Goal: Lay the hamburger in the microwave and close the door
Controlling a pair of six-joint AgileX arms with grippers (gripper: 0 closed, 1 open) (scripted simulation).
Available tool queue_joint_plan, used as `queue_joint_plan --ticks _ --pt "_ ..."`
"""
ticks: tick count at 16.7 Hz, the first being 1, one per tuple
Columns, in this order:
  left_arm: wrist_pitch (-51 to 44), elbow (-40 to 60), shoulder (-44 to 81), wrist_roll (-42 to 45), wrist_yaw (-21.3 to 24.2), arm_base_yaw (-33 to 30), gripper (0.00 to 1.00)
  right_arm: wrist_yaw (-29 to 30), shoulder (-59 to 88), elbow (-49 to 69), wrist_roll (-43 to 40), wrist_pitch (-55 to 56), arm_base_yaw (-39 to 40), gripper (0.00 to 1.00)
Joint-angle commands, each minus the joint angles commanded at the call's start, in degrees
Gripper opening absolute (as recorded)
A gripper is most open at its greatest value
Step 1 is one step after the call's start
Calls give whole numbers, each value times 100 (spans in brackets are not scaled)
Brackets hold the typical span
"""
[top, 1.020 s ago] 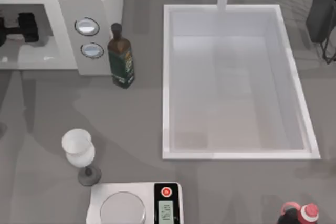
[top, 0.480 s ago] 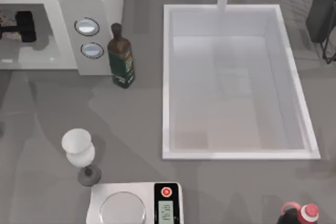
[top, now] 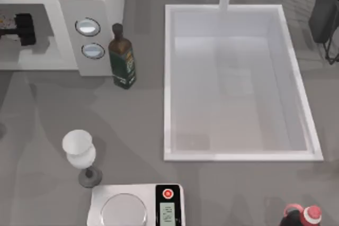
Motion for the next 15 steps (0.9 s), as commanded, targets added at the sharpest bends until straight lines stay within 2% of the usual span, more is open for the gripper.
queue_joint_plan --ticks 4,7,10,15 --pt "-60 -488 -738 -13 -58 -63 100 0 0 0 0 0 0 100" --pt "-193 -1174 -1883 -34 -122 -156 100 0 0 0 0 0 0 100" --pt "-442 -2169 -3531 -80 -209 -277 100 0 0 0 0 0 0 100" --pt "-978 -4117 -7123 -193 -386 -490 100 0 0 0 0 0 0 100"
